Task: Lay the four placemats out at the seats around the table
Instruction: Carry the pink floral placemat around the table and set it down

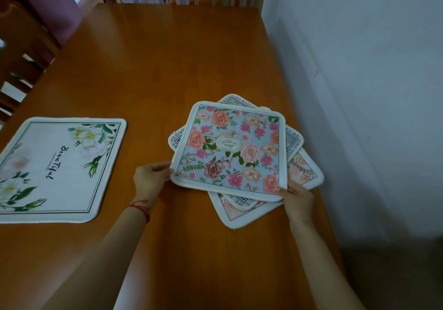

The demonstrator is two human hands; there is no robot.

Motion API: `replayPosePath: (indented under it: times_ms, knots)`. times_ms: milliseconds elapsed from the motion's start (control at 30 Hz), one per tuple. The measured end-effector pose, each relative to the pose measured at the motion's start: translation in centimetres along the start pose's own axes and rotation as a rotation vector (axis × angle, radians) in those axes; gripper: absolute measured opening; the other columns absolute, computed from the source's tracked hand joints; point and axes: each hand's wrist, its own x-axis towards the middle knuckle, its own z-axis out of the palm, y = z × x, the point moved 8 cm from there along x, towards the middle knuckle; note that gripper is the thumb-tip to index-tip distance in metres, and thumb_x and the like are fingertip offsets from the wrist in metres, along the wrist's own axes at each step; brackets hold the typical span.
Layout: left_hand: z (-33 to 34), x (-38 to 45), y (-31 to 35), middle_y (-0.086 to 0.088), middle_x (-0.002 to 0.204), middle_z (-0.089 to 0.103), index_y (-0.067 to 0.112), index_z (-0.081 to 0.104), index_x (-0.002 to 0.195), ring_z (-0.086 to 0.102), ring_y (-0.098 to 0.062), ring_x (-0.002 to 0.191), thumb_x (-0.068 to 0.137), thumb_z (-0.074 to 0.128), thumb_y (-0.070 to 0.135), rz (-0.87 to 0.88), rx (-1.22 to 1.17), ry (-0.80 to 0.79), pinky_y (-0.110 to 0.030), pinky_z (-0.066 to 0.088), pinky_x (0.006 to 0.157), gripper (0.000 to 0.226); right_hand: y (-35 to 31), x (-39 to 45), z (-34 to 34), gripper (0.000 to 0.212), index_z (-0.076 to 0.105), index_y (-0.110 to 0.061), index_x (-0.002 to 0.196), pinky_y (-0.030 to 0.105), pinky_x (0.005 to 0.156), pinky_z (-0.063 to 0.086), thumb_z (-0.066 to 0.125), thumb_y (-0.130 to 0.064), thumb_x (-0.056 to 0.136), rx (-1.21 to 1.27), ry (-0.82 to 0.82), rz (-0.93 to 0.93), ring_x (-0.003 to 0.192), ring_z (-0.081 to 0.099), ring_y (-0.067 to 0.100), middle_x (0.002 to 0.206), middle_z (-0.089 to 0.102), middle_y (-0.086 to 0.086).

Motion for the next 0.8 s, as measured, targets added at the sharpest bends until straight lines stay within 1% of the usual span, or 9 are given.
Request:
replayPosePath:
  times_ms: [67,167,233,433,633,733,800]
  knots:
    - [-0.6,-1.3,-0.7,-0.016,0.101,0.067,0.002,0.068,0.099,0.066,-0.026,0.085,0.080,0.067,0.001,-0.001,-0.014,-0.008,-0.038,0.055,0.081,0.020,0.7,-1.1,-0.6,0.036,0.062,0.000,0.114,0.033,0.081,0.051,0.061,0.010,0.079,0.016,-0.010,0.016,0.091,0.063,0.022,0.099,0.066,0.009]
    - [-1.5,-3.1,-2.0,-0.016,0.098,0.067,0.001,0.068,0.099,0.065,-0.026,0.082,0.080,0.067,0.000,-0.011,-0.024,-0.010,-0.036,0.054,0.080,0.019,1.5,-2.8,-1.4,0.036,0.061,0.000,0.114,0.035,0.082,0.052,0.061,0.010,0.080,0.023,-0.025,0.035,0.093,0.063,0.023,0.100,0.067,0.010]
    - [-2.1,-4.1,-2.7,-0.016,0.097,0.067,0.001,0.068,0.100,0.066,-0.026,0.080,0.080,0.067,0.000,-0.016,-0.030,-0.015,-0.035,0.054,0.079,0.020,2.0,-3.8,-1.9,0.035,0.061,0.000,0.114,0.034,0.080,0.051,0.060,0.009,0.080,0.024,-0.021,0.050,0.091,0.063,0.024,0.100,0.066,0.011]
    - [-3.7,-6.9,-4.1,-0.013,0.097,0.066,0.001,0.068,0.101,0.065,-0.028,0.086,0.080,0.066,0.000,-0.027,-0.049,-0.028,-0.037,0.054,0.081,0.021,3.2,-6.7,-3.1,0.036,0.060,-0.001,0.116,0.033,0.076,0.051,0.062,0.006,0.080,0.021,-0.020,0.083,0.088,0.063,0.024,0.099,0.066,0.012]
    - [-4.9,-9.2,-6.5,-0.017,0.096,0.067,-0.001,0.067,0.100,0.066,-0.030,0.086,0.079,0.067,-0.002,-0.081,-0.091,-0.040,-0.035,0.053,0.080,0.021,5.1,-9.4,-4.4,0.035,0.060,-0.001,0.115,0.032,0.072,0.052,0.063,0.004,0.080,0.007,-0.023,0.109,0.085,0.064,0.023,0.096,0.067,0.012]
    - [-4.8,-9.8,-6.8,-0.018,0.095,0.067,-0.002,0.066,0.101,0.065,-0.031,0.084,0.078,0.066,-0.003,-0.089,-0.106,-0.054,-0.035,0.053,0.079,0.022,5.8,-9.7,-4.7,0.035,0.060,-0.001,0.115,0.029,0.067,0.052,0.063,0.005,0.080,0.013,-0.032,0.134,0.080,0.064,0.019,0.088,0.066,0.006]
    - [-4.7,-9.7,-6.6,-0.017,0.094,0.067,-0.002,0.066,0.100,0.065,-0.031,0.085,0.077,0.067,-0.004,-0.088,-0.090,-0.077,-0.035,0.052,0.077,0.023,5.4,-9.5,-4.7,0.034,0.059,0.000,0.115,0.026,0.065,0.051,0.061,0.005,0.082,-0.003,-0.033,0.123,0.078,0.062,0.018,0.089,0.065,0.007]
